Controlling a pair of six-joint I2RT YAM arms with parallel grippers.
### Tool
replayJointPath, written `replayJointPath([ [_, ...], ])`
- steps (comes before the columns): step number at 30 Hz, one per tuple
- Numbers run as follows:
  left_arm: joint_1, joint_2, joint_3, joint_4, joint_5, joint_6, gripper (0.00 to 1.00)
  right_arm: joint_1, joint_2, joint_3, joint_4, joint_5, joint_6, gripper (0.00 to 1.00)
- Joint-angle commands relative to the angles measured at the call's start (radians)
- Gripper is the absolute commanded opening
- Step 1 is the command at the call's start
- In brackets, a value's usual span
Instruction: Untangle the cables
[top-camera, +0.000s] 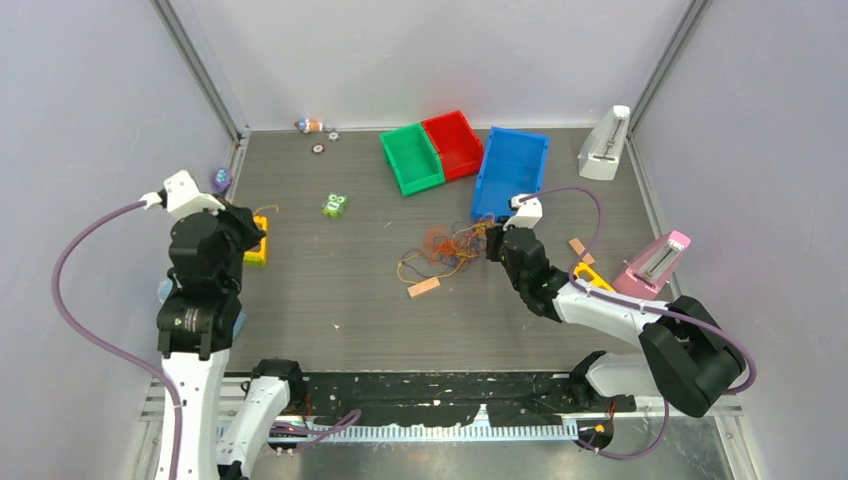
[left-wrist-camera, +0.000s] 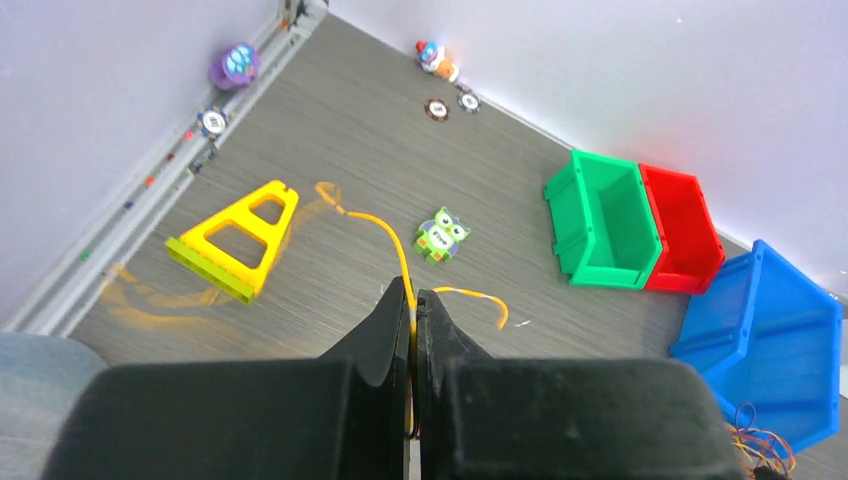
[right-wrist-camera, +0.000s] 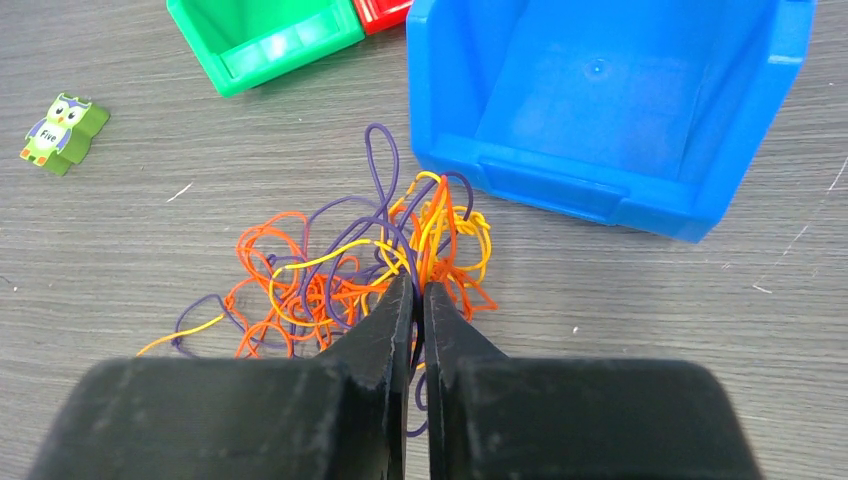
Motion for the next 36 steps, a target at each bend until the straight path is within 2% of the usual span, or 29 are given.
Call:
replayJointPath([
  [1,0.021,0.033,0.129,-0.122,0.050,0.065,0.00,-0.003,-0.036,-0.002,0.031,0.043,-0.006,0.05],
  [3,0.020,0.048,0.131,-0.106,0.165,0.062,0.00,-0.004,-0.034,-0.005,0.077,-0.034,-0.038,0.05],
  [6,0.019,0.064,0.062,-0.042,0.361,0.047,0.00,-0.004,-0.030,-0.019,0.158,-0.230,-0.079,0.05],
  [9,0.020,0.097,0.009,0.006,0.454,0.040,0.00,-0.003,-0.014,-0.027,0.240,-0.444,-0.124,0.06],
  [12,0.019,0.162,0.029,0.037,0.556,0.037,0.00,-0.002,0.009,-0.030,0.312,-0.624,-0.146,0.09],
  [15,0.016,0.241,0.071,0.068,0.609,0.014,0.00,-0.002,0.030,-0.026,0.369,-0.769,-0.150,0.10],
  [19,-0.015,0.331,0.124,0.163,0.628,-0.038,0.00,-0.001,0.019,-0.031,0.394,-0.833,-0.152,0.15],
  [21,-0.064,0.398,0.186,0.191,0.617,-0.052,0.00,0.000,0.008,-0.040,0.393,-0.798,-0.154,0.40],
  [22,-0.092,0.434,0.226,0.197,0.604,-0.053,0.00,0.001,0.002,-0.044,0.387,-0.775,-0.156,0.46],
  [23,-0.119,0.473,0.268,0.197,0.587,-0.054,0.00,0.000,-0.002,-0.052,0.386,-0.762,-0.156,0.60],
  [25,-0.163,0.550,0.357,0.201,0.577,-0.056,0.00,0.000,-0.019,-0.063,0.380,-0.705,-0.154,0.74],
  [27,-0.196,0.629,0.445,0.214,0.567,-0.061,0.00,0.000,-0.056,-0.078,0.356,-0.622,-0.150,0.80],
  [29,-0.218,0.694,0.521,0.238,0.555,-0.070,0.00,0.000,-0.089,-0.094,0.323,-0.506,-0.142,0.82],
  [31,-0.233,0.756,0.580,0.282,0.547,-0.087,0.00,-0.001,-0.129,-0.112,0.290,-0.306,-0.128,0.82],
  [36,-0.241,0.973,0.781,0.355,0.558,-0.129,0.00,-0.002,-0.222,-0.151,0.197,0.002,-0.093,0.80],
])
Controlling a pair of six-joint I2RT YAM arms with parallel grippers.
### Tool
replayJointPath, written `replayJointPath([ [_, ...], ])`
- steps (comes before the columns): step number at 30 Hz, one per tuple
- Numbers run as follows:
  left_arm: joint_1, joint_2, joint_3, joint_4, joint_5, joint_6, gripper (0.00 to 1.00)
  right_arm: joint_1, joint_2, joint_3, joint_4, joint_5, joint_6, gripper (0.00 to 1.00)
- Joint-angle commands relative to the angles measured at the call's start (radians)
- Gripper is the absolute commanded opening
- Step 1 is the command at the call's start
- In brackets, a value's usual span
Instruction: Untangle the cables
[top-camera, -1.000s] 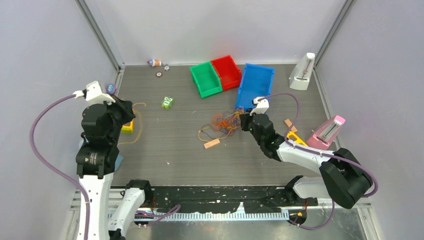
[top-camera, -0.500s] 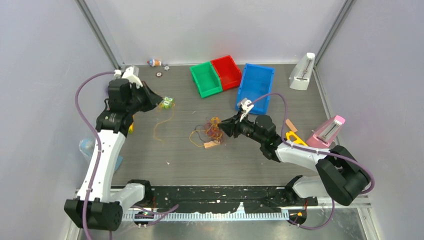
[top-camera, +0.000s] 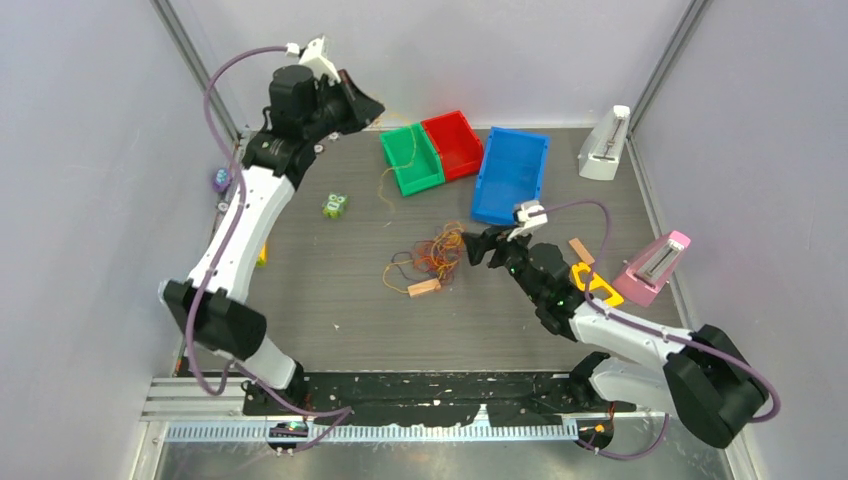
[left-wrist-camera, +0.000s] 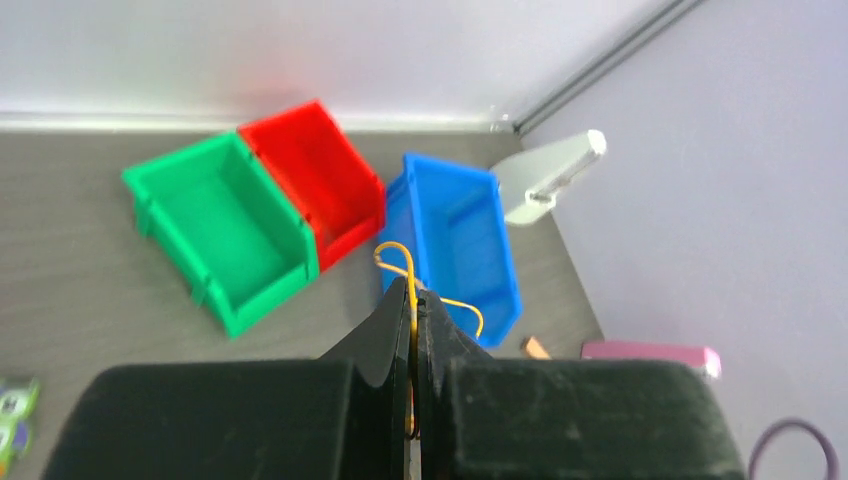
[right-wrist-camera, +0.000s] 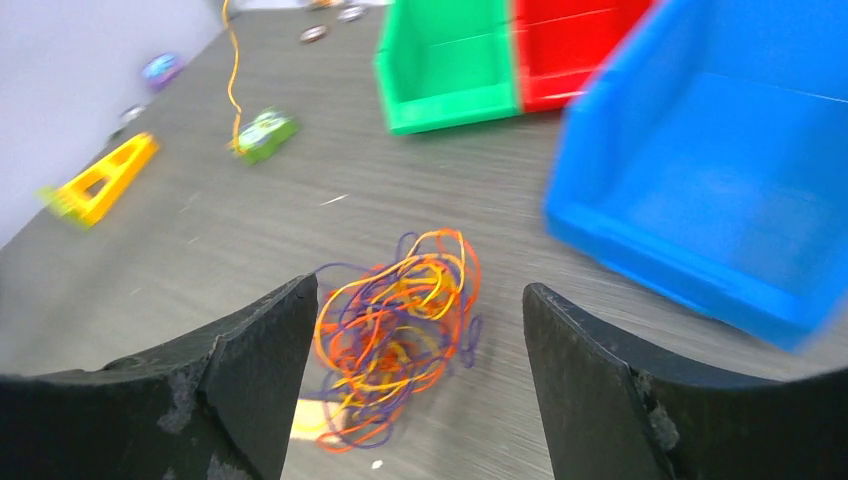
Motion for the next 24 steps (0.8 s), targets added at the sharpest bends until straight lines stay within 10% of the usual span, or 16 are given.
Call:
replayJointPath([
  [1,-0.003,0.182,0.208,0.114,0.008,-0.051,0.00,0.000,-0.101,-0.045,-0.053,0.399,0.052,0.80],
  [10,-0.008,0.649,0.642,0.205,-0.039,-0.103,0.00,-0.004,-0.180,-0.095,-0.037,0.484,0.051,0.78],
  [24,-0.006,0.736,0.558,0.241,-0.120,-0.054,0.00,-0.008,-0.194,-0.101,-0.033,0.497,0.047,0.76],
])
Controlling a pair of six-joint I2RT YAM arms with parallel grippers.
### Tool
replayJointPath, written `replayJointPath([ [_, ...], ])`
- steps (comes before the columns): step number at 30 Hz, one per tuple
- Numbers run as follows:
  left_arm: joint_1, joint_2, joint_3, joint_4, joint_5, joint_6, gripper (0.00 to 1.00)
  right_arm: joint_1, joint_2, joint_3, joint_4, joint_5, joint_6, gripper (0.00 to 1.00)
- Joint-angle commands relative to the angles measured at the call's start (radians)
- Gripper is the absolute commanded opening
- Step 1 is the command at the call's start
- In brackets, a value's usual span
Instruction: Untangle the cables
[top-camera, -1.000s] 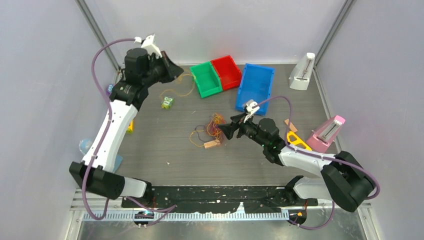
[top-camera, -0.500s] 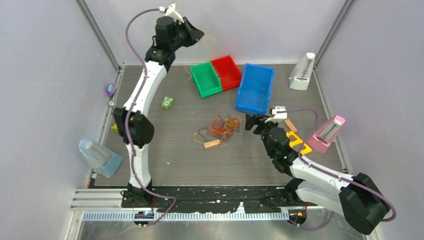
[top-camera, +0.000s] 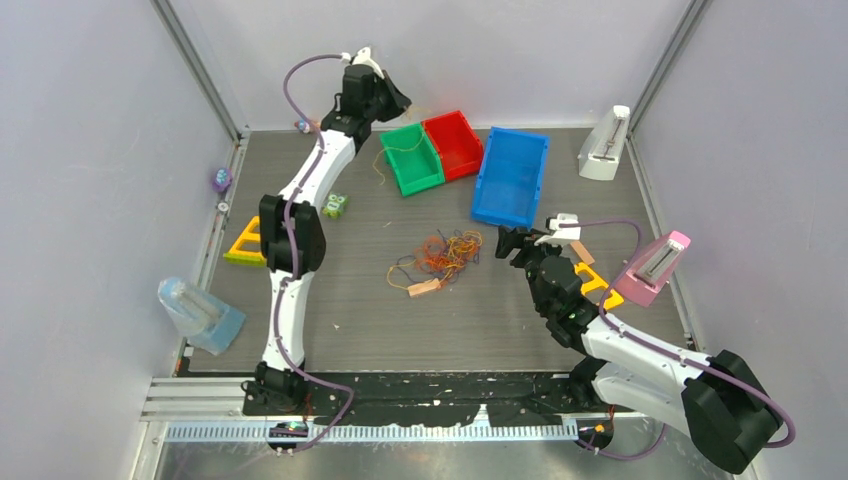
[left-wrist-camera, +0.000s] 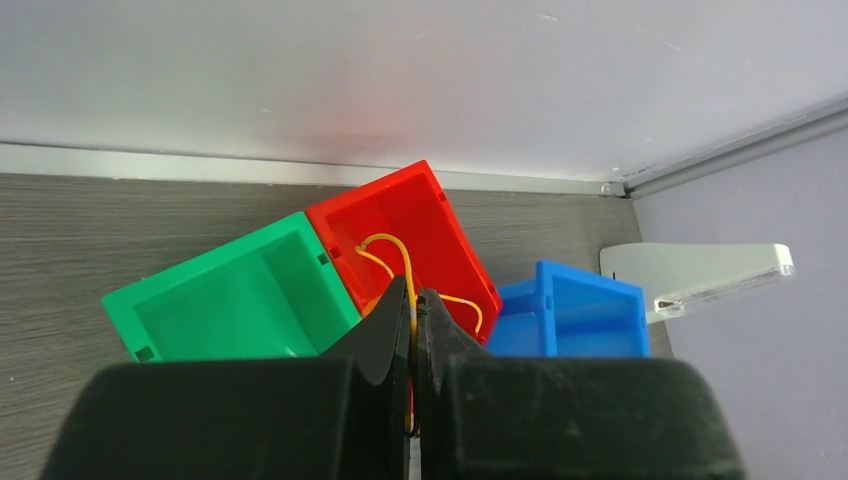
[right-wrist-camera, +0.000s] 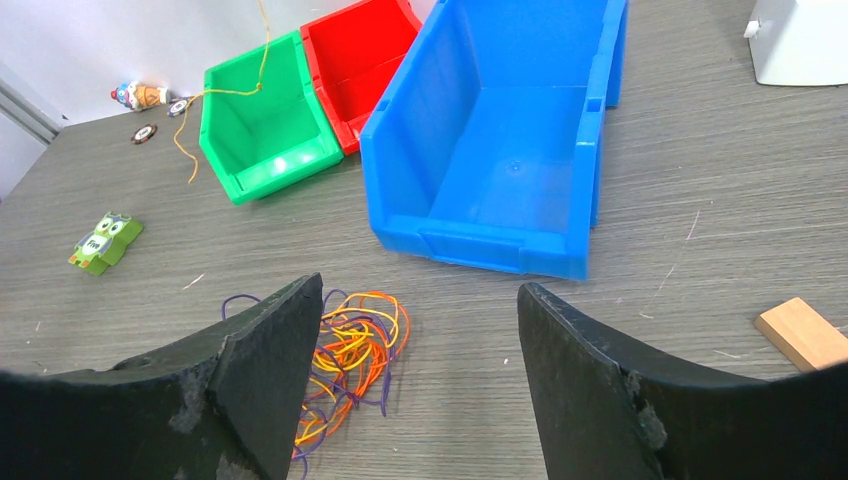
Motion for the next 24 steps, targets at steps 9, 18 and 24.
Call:
replayJointPath([
  [9,-0.004,-0.332,-0.150,0.099,-0.099,0.077,0.00,-0.006,-0.009,0.005,0.029,0.024,0.008,0.76],
  [18,-0.011,-0.311,0.020,0.073,-0.036,0.043,0.00,-0.008,-0.006,0.011,0.023,0.019,0.010,0.75],
  [24,-0.018,-0.183,0.135,0.169,-0.020,-0.058,0.00,-0.008,-0.007,0.013,0.020,0.016,0.008,0.75],
])
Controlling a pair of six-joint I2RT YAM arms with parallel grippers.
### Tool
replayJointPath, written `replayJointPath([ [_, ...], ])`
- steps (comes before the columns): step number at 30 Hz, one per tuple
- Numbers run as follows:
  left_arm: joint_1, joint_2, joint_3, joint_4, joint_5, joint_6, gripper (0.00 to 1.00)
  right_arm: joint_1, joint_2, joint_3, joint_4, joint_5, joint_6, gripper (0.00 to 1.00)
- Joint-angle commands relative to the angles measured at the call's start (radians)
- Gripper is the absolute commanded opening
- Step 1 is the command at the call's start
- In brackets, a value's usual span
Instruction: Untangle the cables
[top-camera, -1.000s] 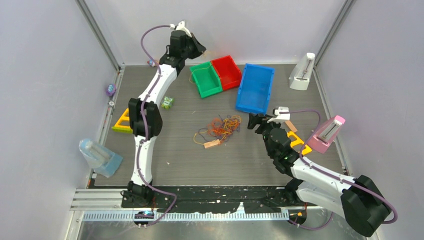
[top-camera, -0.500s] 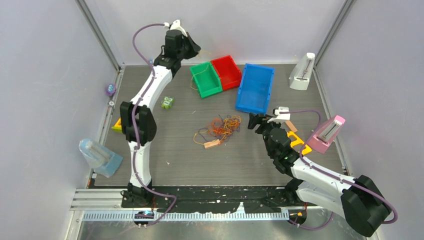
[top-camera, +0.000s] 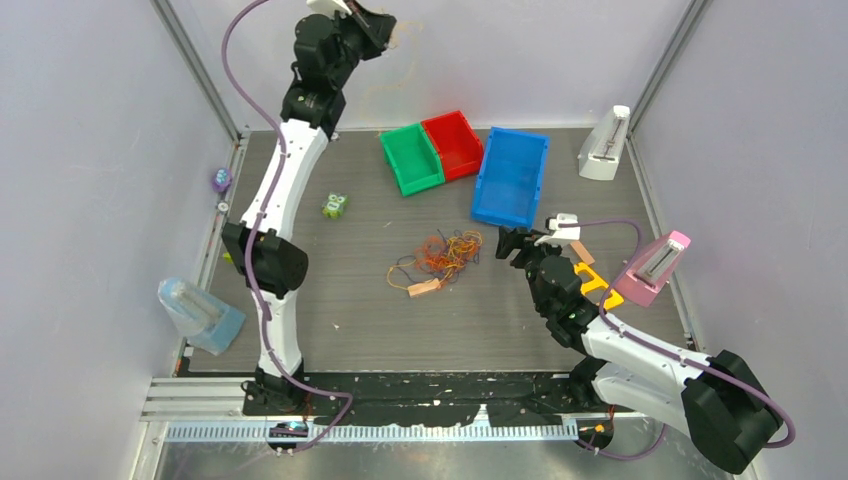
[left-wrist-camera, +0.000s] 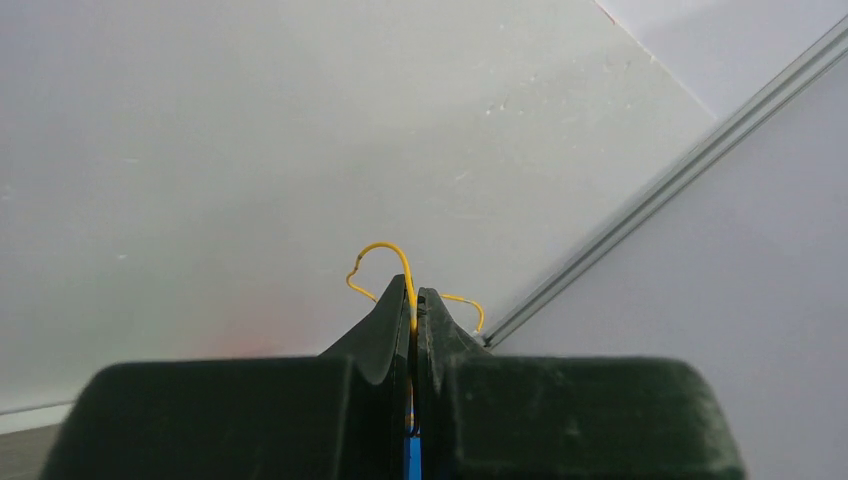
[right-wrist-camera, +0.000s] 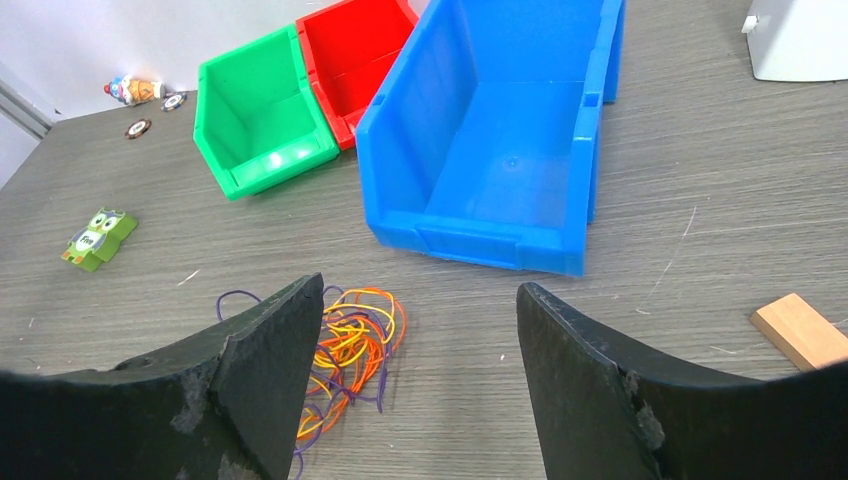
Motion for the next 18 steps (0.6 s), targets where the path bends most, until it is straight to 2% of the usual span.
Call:
replayJointPath([
  [1,-0.008,0.106,0.040,0.115,0.022,-0.110,0.00,-0.003,-0.007,0.013,0.030,0.017,0.007,0.75],
  [6,-0.027,0.186,0.052,0.247,0.017,-0.159,0.00,-0.004,-0.007,0.015,0.029,0.017,0.007,0.76],
  [11,-0.035,0.261,0.047,0.272,0.002,-0.191,0.00,-0.005,-0.001,0.019,0.028,0.014,0.005,0.75],
  [18,-0.020,0.256,-0.131,0.302,0.000,-0.197,0.00,-0.006,-0.004,0.018,0.027,0.012,0.003,0.75],
])
